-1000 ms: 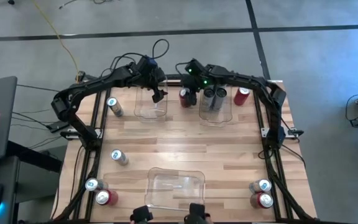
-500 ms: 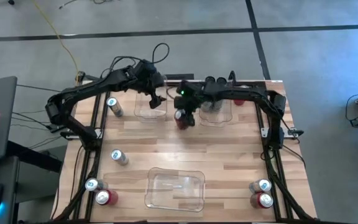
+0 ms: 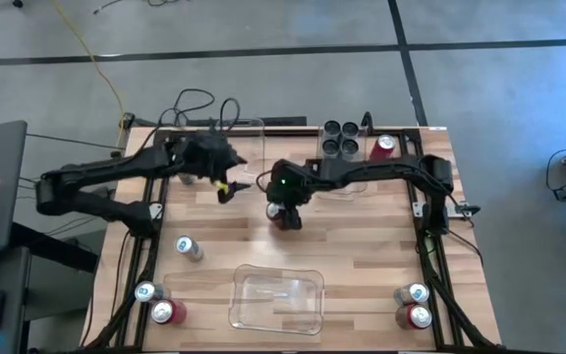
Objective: Sort soda cans
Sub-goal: Put the top center red soda can into the top left transparent bin
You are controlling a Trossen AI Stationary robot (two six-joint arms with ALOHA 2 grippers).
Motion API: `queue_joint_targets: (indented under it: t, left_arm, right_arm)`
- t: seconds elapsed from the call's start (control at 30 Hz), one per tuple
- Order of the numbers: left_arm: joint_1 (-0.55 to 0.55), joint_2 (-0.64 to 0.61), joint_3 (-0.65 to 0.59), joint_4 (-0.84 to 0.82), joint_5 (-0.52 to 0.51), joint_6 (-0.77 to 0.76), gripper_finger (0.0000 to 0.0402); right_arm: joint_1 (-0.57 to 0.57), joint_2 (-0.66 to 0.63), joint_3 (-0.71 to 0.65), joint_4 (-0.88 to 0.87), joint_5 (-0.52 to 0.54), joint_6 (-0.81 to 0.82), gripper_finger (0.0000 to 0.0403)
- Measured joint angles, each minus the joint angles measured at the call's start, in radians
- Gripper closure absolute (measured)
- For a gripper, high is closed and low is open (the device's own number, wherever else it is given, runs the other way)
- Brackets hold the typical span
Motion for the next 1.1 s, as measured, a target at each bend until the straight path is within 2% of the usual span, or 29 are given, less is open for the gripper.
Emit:
queue_joint_targets:
  t: [0.27, 0.6, 0.83, 0.97, 1.1]
  left_arm:
    - [-0.172, -0.096, -0.179, 0.197, -0.107, -0.086, 0.0046]
    - [-0.369, -0.095, -0.199, 0.229, -0.292, -0.129, 0.0046]
    - [-0.443, -0.095, -0.199, 0.234, -0.413, -0.139, 0.0046]
    - [-0.453, -0.095, -0.199, 0.247, -0.423, -0.143, 0.0046]
    - [-0.453, -0.095, -0.198, 0.242, -0.423, -0.153, 0.0046]
  right_arm:
    - [0.071, -0.002, -0.067, 0.141, 0.101, 0.092, 0.0174]
    - [0.162, -0.001, -0.073, 0.116, 0.284, 0.142, 0.0174]
    - [0.162, -0.001, -0.073, 0.177, 0.294, 0.131, 0.0174]
    - [0.162, -0.001, -0.073, 0.237, 0.294, 0.100, 0.0168]
    - [0.157, -0.003, -0.072, 0.216, 0.293, 0.103, 0.0139]
